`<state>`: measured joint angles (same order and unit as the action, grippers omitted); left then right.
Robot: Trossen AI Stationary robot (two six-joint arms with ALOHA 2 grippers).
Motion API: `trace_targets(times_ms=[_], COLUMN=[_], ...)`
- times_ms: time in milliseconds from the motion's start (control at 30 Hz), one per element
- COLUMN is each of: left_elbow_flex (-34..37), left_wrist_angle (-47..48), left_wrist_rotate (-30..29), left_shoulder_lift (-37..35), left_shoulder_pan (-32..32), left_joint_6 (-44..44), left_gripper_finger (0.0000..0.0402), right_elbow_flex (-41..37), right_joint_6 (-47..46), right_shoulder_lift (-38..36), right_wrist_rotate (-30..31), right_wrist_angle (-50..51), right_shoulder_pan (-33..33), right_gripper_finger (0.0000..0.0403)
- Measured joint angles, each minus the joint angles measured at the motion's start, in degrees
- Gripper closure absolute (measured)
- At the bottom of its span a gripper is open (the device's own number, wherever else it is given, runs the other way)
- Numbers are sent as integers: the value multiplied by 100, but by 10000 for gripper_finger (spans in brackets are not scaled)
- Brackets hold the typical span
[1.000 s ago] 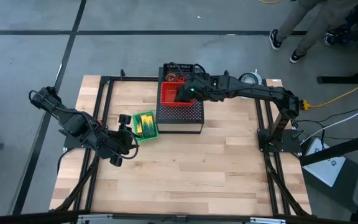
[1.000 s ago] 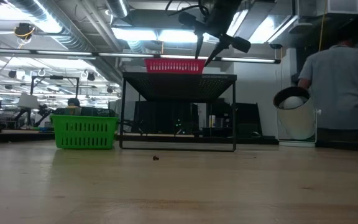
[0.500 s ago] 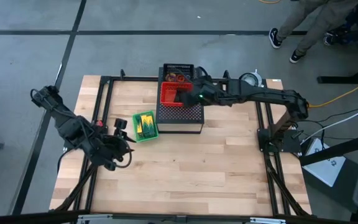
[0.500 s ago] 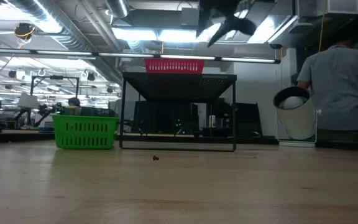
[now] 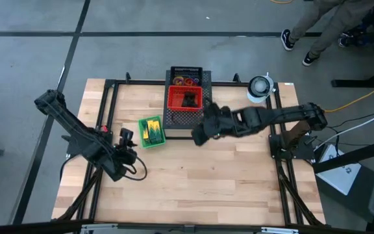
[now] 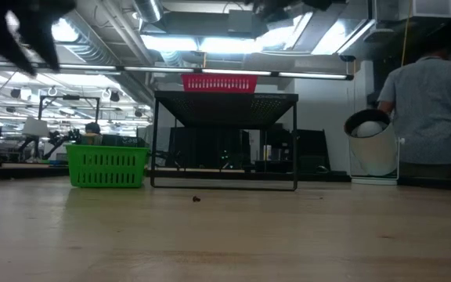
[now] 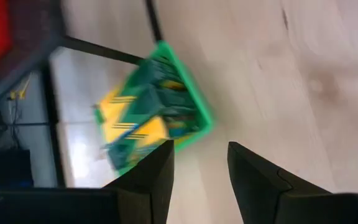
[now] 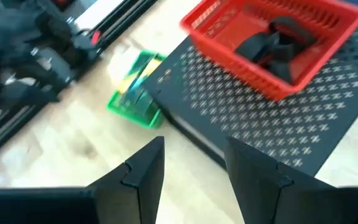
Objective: Pick & Place Office Desk Supplies
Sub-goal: Move the green bin to the center of the table
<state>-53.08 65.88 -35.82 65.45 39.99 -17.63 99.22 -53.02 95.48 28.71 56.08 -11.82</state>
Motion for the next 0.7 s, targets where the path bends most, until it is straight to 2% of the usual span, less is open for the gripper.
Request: trace_targets(times_ms=[200, 367, 500, 700], left_elbow_flex=[860, 1007, 1017, 1012], left_wrist_angle=[-495, -736, -840, -1691], left_wrist_rotate=[128, 236, 246, 608], left_shoulder_lift=[0, 15, 13, 250], left_shoulder_pan=[0, -148, -575, -1396], left_joint_6=[697, 1215, 1543, 2135], left_gripper_finger=[249, 249, 249, 249], right_elbow_flex=[0, 0, 0, 0], right_joint_6=[93, 215, 320, 505], right_shoulder_lift=[0, 0, 0, 0], right_wrist_rotate=[50, 43, 45, 20], right_wrist_angle=[4, 0, -104, -270], right_shoulder_pan=[-246, -254, -249, -252], right_gripper_finger=[234, 234, 234, 234])
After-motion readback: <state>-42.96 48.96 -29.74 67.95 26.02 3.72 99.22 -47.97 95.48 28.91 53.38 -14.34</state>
